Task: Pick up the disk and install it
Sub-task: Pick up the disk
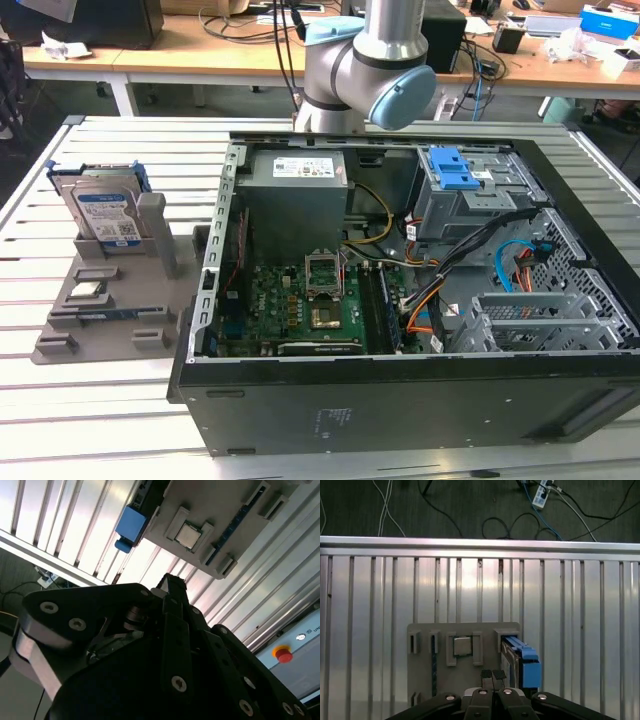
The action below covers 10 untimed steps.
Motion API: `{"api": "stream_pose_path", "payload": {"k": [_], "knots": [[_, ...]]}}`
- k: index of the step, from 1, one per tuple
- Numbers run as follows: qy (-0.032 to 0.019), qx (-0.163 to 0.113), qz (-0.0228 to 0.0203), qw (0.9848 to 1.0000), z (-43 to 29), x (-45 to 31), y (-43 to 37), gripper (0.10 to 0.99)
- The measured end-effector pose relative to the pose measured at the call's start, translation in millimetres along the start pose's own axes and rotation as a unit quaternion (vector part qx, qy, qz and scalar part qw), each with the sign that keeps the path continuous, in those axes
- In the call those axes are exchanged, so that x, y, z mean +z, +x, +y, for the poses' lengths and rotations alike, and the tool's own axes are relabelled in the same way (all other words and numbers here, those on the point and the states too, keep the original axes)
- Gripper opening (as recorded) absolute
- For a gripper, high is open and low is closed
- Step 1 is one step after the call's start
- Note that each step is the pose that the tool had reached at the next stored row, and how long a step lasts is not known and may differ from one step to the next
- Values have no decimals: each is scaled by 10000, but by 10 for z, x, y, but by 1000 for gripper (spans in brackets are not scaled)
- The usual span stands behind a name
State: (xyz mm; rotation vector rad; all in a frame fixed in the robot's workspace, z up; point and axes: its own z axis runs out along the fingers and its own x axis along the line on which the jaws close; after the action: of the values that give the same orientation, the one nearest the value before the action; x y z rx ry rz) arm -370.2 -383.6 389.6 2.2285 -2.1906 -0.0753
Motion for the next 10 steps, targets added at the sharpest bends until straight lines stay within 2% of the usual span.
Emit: {"api": "stream_pose_path", "payload": {"k": [6,7,8,9,10], "knots": [[0,-2,0,10000,0,0,0,114],[0,-2,0,10000,0,0,0,169],[0,-2,0,10000,0,0,0,169],[0,-3,0,10000,0,0,0,235],[0,-3,0,10000,0,0,0,357]]}}
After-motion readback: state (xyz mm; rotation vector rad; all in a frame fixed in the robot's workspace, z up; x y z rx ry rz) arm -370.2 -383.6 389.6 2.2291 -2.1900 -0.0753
